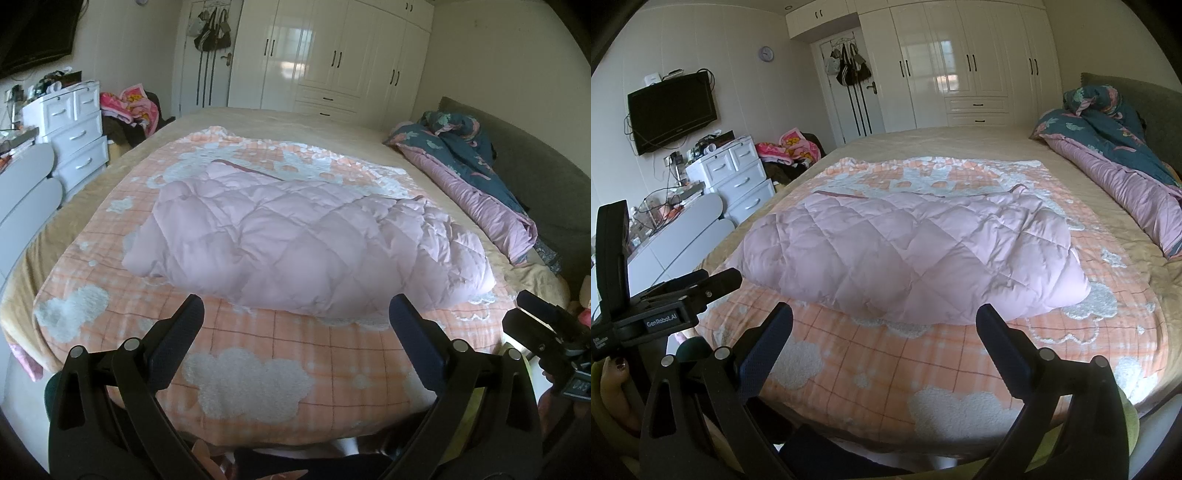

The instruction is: Fold large clothes

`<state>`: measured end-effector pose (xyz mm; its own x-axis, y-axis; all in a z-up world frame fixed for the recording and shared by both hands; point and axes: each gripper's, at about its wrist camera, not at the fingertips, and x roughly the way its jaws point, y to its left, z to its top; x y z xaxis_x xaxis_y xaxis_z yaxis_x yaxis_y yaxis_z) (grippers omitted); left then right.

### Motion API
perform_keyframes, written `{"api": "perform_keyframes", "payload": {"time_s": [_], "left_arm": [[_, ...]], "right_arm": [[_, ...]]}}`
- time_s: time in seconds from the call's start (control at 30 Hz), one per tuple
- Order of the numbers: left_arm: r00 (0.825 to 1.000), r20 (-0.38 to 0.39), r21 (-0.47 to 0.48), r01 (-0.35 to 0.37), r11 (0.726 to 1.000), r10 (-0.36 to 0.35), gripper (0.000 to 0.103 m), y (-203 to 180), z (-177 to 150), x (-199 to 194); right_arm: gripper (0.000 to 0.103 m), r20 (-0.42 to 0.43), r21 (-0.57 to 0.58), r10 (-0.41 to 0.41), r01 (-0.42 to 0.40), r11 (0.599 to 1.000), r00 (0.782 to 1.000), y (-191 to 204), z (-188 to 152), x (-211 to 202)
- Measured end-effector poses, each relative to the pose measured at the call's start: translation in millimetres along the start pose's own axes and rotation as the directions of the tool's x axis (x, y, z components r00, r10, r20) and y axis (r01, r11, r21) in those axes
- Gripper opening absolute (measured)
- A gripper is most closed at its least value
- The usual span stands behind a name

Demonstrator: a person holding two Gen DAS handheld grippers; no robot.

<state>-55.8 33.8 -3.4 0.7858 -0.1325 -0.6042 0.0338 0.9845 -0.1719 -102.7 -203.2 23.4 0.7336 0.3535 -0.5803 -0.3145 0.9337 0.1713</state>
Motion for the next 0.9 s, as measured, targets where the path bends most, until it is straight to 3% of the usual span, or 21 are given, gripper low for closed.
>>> {"api": "perform_keyframes", "payload": {"time_s": [0.5,0.9], "left_arm": [[1.0,-0.004,-0.015,0.019,1.0,-0.019,0.094,1.3,2.4,-0.6],[0.999,-0.028,-0.031,-0.019,0.999,0.018,0.094,10.6,-1.4,2.6]], "right_arm": [[0.099,-0.004,-0.003,-0.001,0.001,1.0,1.0,0.5,-0.5,0.4],[0.099,0.002,0.006,-0.012,0.012,1.0,1.0,-1.5,-2.4,-1.1]]}}
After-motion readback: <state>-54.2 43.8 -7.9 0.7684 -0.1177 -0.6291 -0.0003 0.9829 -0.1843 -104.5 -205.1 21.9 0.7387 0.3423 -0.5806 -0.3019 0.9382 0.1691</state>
